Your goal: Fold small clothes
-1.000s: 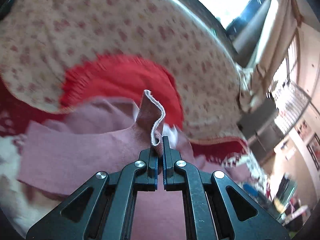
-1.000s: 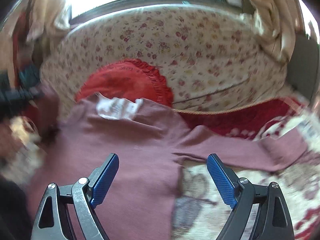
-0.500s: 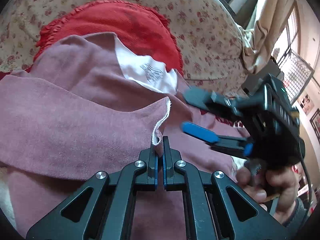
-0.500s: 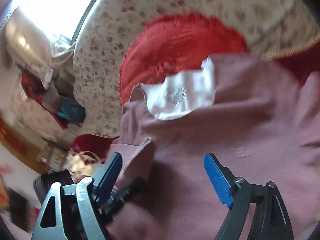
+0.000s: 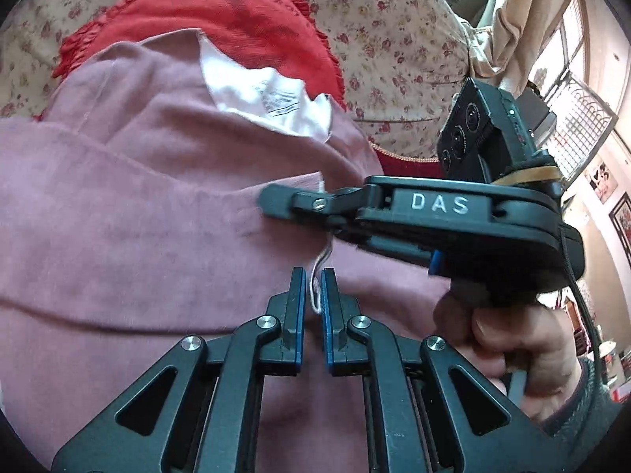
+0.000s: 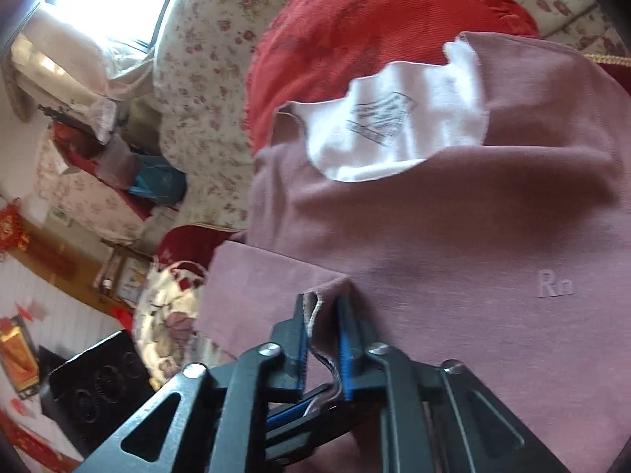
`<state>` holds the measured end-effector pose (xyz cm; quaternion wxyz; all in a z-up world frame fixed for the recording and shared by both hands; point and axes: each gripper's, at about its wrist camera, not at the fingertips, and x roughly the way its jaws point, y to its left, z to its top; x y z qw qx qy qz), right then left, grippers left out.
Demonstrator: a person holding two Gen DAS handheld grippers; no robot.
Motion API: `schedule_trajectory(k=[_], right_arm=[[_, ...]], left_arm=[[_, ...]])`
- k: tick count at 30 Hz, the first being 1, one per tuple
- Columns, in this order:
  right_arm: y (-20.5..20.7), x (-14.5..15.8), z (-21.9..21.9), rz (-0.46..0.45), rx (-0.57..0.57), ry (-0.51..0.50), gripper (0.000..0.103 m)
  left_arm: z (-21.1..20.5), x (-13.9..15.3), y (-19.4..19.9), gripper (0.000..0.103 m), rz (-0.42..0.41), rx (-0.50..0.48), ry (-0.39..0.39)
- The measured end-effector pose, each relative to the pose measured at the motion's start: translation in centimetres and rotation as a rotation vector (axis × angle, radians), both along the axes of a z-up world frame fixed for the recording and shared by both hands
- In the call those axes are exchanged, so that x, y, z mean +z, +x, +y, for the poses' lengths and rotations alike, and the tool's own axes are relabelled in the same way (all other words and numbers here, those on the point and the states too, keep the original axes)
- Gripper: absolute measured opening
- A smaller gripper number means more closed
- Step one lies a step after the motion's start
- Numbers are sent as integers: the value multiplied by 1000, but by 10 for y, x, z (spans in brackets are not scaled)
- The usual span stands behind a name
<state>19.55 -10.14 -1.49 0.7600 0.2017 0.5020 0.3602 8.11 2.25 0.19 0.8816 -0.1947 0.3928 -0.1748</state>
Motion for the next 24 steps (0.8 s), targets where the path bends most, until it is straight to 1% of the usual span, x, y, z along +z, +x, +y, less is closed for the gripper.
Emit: schedule_trajectory(k=[2,5,8,10,12,13,15,18,22,24], right_arm=[[2,1,-7,-27,-35,-36,3],[10,18,-25,-115,-89,-90,2],[20,35,-55,-178,-174,-131,2],[30,38,-82,-172,-249,-148,2],[39,35,-108,-146,-327,-181,2],[41,33,-115,-133,-348,-184,2],[46,28,-133,-99,-394,-193,2],[47,24,-141,-81,-392,-187,2],[49,24,-130,-126,-385,-223,2],[50,23,-130,-160,-386,-259,2]], left_arm=[[8,3,-6,5,-5,26,7],[27,15,-13,5,-39,98,33],[51,17,-20,5,-31,190,18],[66,12,-26,5,-2,263,17],[82,6,-29,5,31,343,14],[90,4,-29,5,44,381,13],[101,4,-29,5,44,428,5],[106,13,-30,5,7,448,9],[111,31,-18,5,-39,446,16],[117,37,-4,5,-38,433,20]])
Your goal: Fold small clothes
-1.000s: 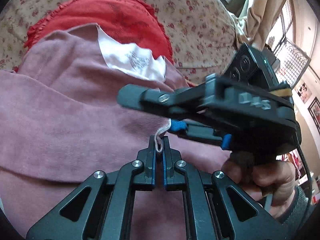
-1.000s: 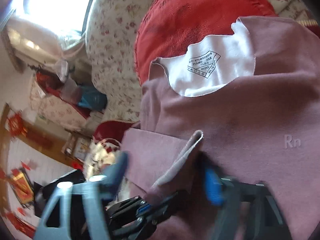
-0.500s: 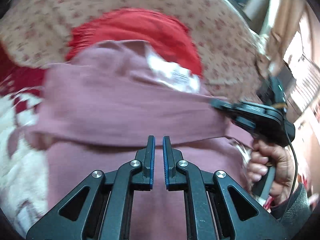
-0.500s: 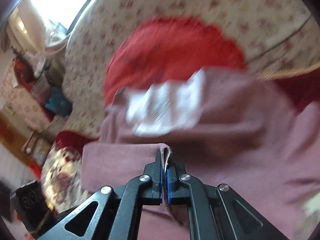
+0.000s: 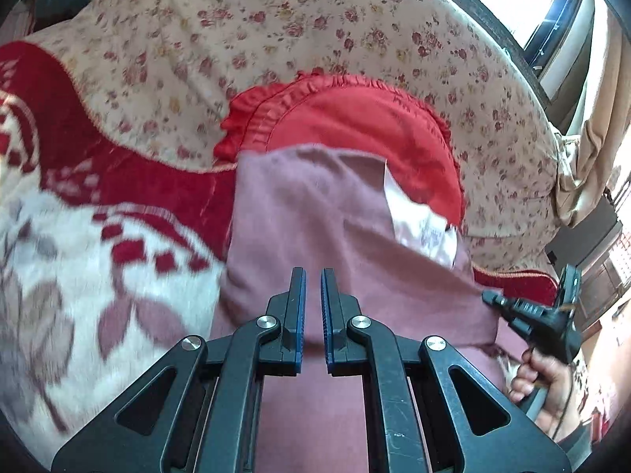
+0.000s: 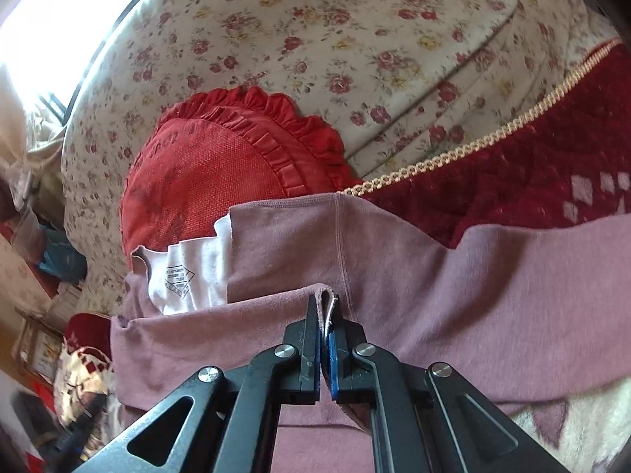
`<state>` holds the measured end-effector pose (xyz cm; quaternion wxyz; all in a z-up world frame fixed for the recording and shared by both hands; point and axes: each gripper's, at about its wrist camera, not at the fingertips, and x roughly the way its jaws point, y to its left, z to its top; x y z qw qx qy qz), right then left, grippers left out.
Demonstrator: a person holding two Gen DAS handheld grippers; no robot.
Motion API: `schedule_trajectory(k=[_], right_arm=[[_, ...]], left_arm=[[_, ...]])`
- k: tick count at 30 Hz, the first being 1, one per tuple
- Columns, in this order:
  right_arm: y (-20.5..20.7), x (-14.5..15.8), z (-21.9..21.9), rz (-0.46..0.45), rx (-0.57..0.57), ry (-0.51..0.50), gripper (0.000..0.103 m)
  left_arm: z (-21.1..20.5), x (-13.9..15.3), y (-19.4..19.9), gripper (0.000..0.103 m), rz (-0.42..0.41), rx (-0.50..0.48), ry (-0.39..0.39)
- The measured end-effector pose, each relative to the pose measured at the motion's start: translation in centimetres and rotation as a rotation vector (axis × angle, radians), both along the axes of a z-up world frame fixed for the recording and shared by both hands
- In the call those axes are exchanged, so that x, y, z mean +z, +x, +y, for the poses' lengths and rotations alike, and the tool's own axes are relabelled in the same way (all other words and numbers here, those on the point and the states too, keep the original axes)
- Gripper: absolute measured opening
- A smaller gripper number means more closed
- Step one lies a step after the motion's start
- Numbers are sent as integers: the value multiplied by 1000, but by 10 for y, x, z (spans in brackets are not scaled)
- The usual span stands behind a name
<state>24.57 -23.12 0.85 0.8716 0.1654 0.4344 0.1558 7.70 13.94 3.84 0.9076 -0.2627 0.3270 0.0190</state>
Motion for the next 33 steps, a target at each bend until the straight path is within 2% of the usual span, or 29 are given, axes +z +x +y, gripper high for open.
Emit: schedule_trajectory(k=[3,4,7,9,11,12,15,17,21,24,26,28,31,33], right_arm=[[1,3,-1,-31,-61,-142,3],[0,5,-6,-41,-88,-158,3],[-10,22,-11,-115,-129,-140,3],[-14,27,2,-143,-54,-123,3],[-11,20,29,-128,93,-139,3],[-9,15,37,-112,121,-157,3],[10,-20,53,-6,133,-257,3],[16,-32,53,17,129,-276,3],[13,-28,56,14,124,-289,3],[14,-26,56,34,130,-259,4],[15,-17,46,51,84,-207,4],[2,4,41,-4,32,-208,4],[-24,24,51,-36,76,-233,4],[-41,20,64,-12,119,-304,5]], left_arm=[[3,2,33,5,41,-49,21],[4,0,43,5,61,-63,28],[5,-11,69,5,105,-75,65],[9,-25,78,5,128,-64,71],[15,-36,80,5,120,-61,46],[19,-39,81,5,127,-58,21],[25,-42,82,5,118,-54,-22],[28,-43,81,5,114,-50,-63],[32,-40,78,5,109,-43,-103],[28,-23,65,5,64,-38,-43],[25,-13,54,5,36,-25,-3],[24,-10,42,5,29,-23,2],[15,-19,37,5,87,-39,8],[8,-34,43,5,159,-43,8]])
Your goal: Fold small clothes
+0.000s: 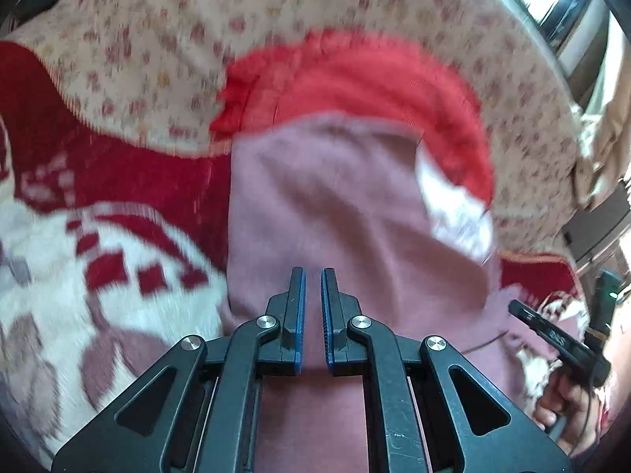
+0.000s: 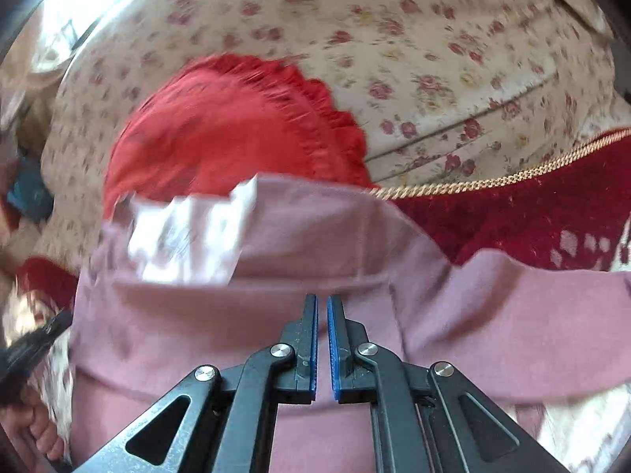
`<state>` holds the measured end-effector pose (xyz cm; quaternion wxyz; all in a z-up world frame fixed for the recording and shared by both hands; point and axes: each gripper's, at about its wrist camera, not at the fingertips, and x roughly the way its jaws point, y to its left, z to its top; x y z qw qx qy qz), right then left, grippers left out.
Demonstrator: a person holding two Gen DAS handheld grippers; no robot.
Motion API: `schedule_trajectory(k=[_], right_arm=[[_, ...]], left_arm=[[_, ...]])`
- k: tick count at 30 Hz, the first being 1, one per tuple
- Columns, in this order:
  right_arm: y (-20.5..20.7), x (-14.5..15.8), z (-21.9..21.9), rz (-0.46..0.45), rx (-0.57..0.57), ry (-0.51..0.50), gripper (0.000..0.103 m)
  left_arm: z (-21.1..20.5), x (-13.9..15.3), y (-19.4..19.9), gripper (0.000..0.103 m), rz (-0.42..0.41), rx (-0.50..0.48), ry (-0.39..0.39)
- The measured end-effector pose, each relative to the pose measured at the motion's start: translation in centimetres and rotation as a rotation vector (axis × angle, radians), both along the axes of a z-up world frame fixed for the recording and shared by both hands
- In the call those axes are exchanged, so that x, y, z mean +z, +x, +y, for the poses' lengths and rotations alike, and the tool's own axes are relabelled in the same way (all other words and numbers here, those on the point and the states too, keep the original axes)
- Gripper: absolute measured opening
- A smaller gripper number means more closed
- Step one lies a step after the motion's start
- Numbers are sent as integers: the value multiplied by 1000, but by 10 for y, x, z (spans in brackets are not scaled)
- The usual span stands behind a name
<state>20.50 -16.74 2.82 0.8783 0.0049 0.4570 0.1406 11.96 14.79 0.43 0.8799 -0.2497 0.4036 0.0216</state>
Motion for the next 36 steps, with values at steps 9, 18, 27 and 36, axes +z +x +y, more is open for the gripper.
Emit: schedule_trajectory(k=[9,18,27,36], right_arm=[[-14,-40,10,55,-1,-138,7],[-31,-40,16,-22,-17,-174,8],[-39,-3,-5,-112,-99,-161,10],[-66,53,-142,-320,-384,-234,37]], left_arm=[[-14,-14,10,6,32,-36,21],[-19,-13,10,6,26,-41,23],[-60,22,-10,44,-83,-157,64],[-94,23,-33,54,-171,-239,189]])
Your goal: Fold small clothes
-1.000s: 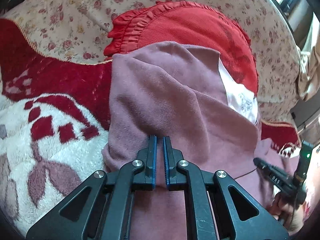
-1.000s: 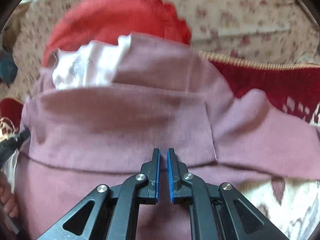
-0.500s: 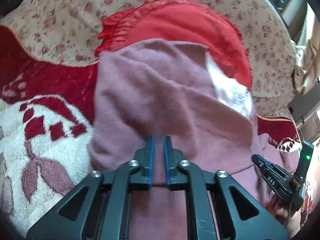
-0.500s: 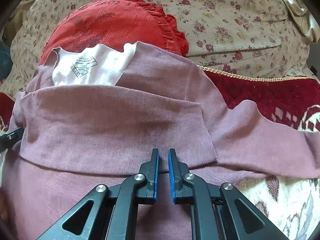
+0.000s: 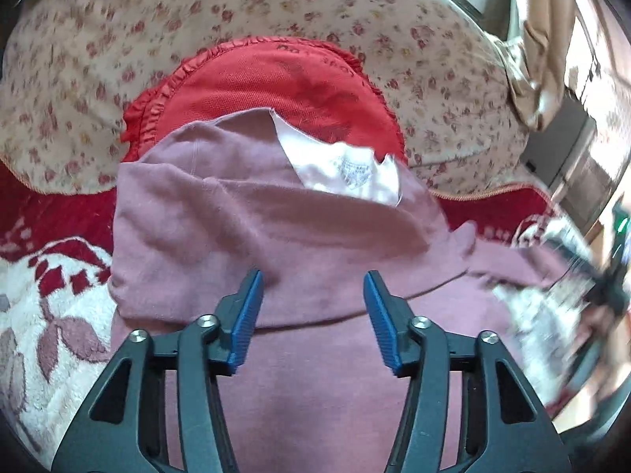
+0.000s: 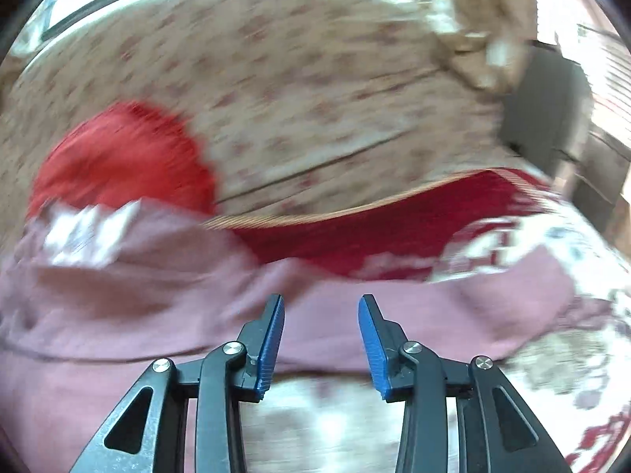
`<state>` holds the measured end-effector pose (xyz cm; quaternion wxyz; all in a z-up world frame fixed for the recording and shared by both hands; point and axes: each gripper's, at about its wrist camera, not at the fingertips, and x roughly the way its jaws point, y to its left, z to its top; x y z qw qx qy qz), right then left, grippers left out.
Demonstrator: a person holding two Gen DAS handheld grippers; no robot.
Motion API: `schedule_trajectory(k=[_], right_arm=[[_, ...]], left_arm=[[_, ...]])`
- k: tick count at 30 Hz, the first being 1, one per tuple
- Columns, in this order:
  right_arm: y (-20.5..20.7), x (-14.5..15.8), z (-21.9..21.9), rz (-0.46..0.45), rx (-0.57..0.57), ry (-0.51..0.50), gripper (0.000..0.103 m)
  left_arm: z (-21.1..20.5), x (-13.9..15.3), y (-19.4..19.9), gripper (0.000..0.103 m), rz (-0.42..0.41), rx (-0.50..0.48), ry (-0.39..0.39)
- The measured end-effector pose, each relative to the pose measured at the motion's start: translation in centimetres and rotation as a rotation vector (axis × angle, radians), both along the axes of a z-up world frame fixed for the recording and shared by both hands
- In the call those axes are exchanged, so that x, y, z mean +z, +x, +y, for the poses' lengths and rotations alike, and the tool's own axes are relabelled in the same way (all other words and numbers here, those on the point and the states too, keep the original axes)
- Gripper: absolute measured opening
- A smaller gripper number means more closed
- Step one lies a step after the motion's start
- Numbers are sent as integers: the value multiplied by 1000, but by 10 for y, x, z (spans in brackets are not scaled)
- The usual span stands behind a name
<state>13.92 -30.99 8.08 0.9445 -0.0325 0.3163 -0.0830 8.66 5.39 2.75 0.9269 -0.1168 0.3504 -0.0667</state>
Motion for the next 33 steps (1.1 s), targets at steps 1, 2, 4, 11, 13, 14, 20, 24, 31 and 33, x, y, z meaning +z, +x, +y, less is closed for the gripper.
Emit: schedule_trajectory(k=[1,2,4,11,13,14,20,24,31,33], right_arm=[[-4,7,-32,-32,-50,29,37],[-9,11,-61,-54,-99,63,37],[-17,14,-120,-92,-175,150,37],[-26,-7,-223,-126,-252,287,37],[-20,-8,-223,-140,-231,284,37],[-15,-7,-224,-143,-220,292,37],[3,-14,-228,-177,-214,365,29],[-3,-15,-238,-188,-281,418,12],[-15,-17,-234,-178,-355,492,12],[-14,-20,-232,-154,-375,480,12]], left_arm=[[-2,-7,4,54,38,4,17],[-2,-13,8,54,69,-17,-10],[-2,-16,14,54,87,-44,-81],[-14,-23,25,54,113,-76,-109],[-16,-26,28,54,125,-84,-117],[-17,-28,29,54,129,-85,-116],[-17,-30,32,54,137,-86,-131],[-11,-31,34,54,148,-77,-175],[-8,-31,33,54,154,-71,-187],[-7,-31,33,54,154,-73,-186]])
